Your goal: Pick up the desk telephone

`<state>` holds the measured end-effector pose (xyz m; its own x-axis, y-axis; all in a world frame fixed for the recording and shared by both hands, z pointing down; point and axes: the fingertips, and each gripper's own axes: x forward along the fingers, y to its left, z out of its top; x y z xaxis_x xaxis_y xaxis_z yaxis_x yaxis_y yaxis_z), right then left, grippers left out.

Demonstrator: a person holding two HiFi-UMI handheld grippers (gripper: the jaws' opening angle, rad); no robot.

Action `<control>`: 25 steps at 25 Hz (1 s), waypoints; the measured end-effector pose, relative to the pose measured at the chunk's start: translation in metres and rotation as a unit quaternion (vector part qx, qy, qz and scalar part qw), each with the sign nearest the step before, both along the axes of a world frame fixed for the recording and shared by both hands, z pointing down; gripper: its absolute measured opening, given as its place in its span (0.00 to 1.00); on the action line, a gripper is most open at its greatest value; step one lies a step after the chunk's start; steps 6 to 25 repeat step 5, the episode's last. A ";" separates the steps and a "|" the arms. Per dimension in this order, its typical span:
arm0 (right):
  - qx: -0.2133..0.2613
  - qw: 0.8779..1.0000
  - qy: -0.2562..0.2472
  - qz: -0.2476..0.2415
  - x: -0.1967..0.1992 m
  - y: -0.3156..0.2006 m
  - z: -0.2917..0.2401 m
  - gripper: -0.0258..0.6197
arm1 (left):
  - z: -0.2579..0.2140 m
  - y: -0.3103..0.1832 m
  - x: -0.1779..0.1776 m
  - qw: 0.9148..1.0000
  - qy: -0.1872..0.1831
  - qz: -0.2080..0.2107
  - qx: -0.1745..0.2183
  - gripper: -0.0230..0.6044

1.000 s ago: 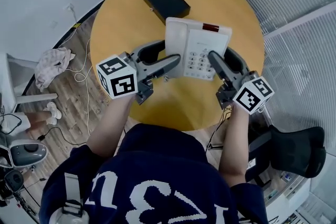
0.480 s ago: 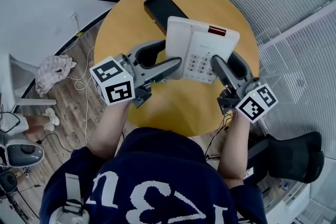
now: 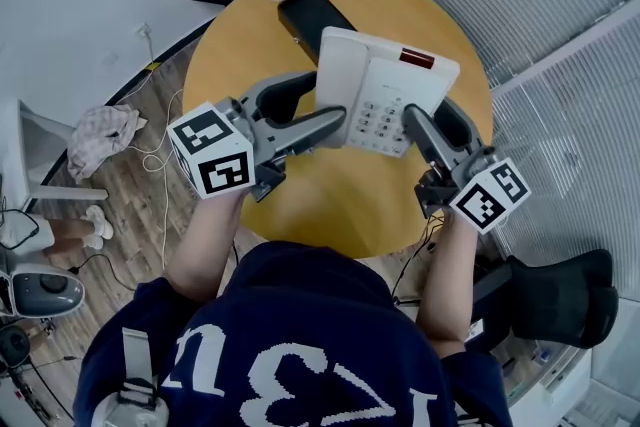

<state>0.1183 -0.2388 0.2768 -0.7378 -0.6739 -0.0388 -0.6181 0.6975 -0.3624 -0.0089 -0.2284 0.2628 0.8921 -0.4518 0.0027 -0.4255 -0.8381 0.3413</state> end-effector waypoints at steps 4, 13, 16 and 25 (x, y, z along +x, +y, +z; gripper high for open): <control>-0.001 1.000 -0.003 0.001 -0.002 0.000 -0.002 0.39 | -0.004 0.000 -0.002 1.000 -0.004 0.000 0.007 0.49; -0.001 1.000 -0.004 0.002 -0.002 0.000 -0.002 0.39 | -0.005 0.000 -0.002 1.000 -0.005 0.001 0.009 0.49; -0.001 1.000 -0.004 0.002 -0.002 0.000 -0.002 0.39 | -0.005 0.000 -0.002 1.000 -0.005 0.001 0.009 0.49; -0.001 1.000 -0.004 0.002 -0.002 0.000 -0.002 0.39 | -0.005 0.000 -0.002 1.000 -0.005 0.001 0.009 0.49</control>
